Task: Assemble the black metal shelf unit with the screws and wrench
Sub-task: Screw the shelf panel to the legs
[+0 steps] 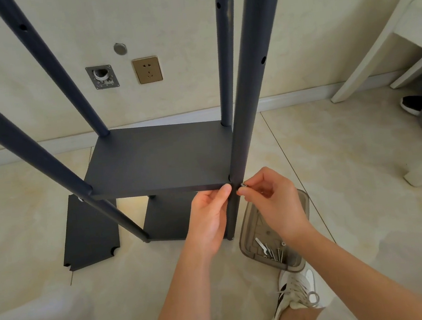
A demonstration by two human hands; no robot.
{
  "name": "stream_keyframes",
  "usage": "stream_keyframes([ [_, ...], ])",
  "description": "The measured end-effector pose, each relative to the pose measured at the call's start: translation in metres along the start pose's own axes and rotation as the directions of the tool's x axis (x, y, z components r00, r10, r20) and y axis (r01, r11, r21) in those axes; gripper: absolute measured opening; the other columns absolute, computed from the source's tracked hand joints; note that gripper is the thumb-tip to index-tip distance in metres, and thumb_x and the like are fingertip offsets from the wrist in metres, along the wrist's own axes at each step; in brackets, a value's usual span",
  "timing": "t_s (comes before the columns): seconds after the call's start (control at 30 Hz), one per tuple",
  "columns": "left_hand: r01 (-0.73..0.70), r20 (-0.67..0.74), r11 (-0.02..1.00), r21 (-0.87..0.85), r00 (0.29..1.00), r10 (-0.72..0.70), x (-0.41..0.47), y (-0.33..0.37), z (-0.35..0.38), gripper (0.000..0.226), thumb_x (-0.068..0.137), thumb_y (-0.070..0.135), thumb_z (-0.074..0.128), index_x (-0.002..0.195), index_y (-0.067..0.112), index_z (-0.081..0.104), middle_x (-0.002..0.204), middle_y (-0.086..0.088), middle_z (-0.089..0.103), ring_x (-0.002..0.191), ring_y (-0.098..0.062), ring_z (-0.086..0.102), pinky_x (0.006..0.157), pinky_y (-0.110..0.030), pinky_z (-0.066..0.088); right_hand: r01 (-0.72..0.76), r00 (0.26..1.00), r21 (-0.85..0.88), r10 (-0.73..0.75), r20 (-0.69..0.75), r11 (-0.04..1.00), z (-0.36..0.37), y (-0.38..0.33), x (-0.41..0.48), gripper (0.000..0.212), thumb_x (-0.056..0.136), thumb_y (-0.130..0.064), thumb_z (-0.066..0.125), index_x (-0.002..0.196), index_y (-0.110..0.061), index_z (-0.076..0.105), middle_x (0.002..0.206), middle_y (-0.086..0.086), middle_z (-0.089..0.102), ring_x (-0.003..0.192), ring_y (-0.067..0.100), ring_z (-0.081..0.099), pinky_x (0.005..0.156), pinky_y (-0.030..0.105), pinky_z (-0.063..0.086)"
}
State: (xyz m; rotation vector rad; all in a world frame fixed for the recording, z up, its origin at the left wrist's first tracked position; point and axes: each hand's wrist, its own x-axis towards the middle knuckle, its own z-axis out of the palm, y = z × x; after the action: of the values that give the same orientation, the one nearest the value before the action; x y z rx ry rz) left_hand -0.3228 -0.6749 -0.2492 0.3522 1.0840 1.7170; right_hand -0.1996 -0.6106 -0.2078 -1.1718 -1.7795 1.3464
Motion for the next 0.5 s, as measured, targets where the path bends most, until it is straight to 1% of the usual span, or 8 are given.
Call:
stream_keyframes([
  [0.17,-0.017,0.037,0.999,-0.035,0.999,0.018,0.0036,0.0042,0.0023,0.016,0.087,0.023,0.068,0.095,0.014,0.078,0.1,-0.009,0.075,0.102,-0.022,0.073,0.083,-0.021,0.056,0.0,1.0,0.043,0.001,-0.012,0.999,0.0016,0.0003,0.001,0.016,0.084,-0.016,0.078,0.08,-0.022,0.064,0.075,-0.008,0.072,0.073,0.006,0.07,0.067,0.014,0.052],
  [0.33,-0.005,0.022,0.999,-0.034,1.0,0.006,0.0075,0.0036,-0.0003,0.026,0.086,0.023,0.069,0.106,0.006,0.071,0.101,-0.01,0.075,0.103,-0.023,0.072,0.083,-0.021,0.056,0.001,1.0,0.096,-0.001,0.0,0.995,0.0019,0.0009,0.0048,0.014,0.085,-0.015,0.077,0.081,-0.021,0.065,0.076,-0.006,0.072,0.073,0.005,0.07,0.066,0.011,0.05],
  [0.47,-0.009,0.008,1.0,-0.026,1.0,0.009,0.0077,-0.0012,-0.0016,0.013,0.096,0.011,0.063,0.103,0.005,0.073,0.1,-0.011,0.075,0.101,-0.023,0.073,0.083,-0.022,0.056,-0.007,1.0,0.12,0.006,0.007,0.993,-0.0001,0.0042,0.0044,0.013,0.085,-0.014,0.076,0.081,-0.02,0.065,0.079,-0.004,0.074,0.074,0.006,0.071,0.067,0.012,0.051],
  [0.5,-0.008,-0.001,1.0,-0.02,1.0,0.008,0.0076,-0.0022,-0.0019,0.013,0.098,0.009,0.062,0.102,0.005,0.073,0.1,-0.012,0.075,0.101,-0.024,0.073,0.083,-0.022,0.056,-0.006,1.0,0.131,0.005,0.008,0.991,-0.0009,0.0047,0.0042,0.013,0.085,-0.013,0.076,0.081,-0.019,0.065,0.079,-0.004,0.074,0.074,0.007,0.071,0.067,0.012,0.052],
])
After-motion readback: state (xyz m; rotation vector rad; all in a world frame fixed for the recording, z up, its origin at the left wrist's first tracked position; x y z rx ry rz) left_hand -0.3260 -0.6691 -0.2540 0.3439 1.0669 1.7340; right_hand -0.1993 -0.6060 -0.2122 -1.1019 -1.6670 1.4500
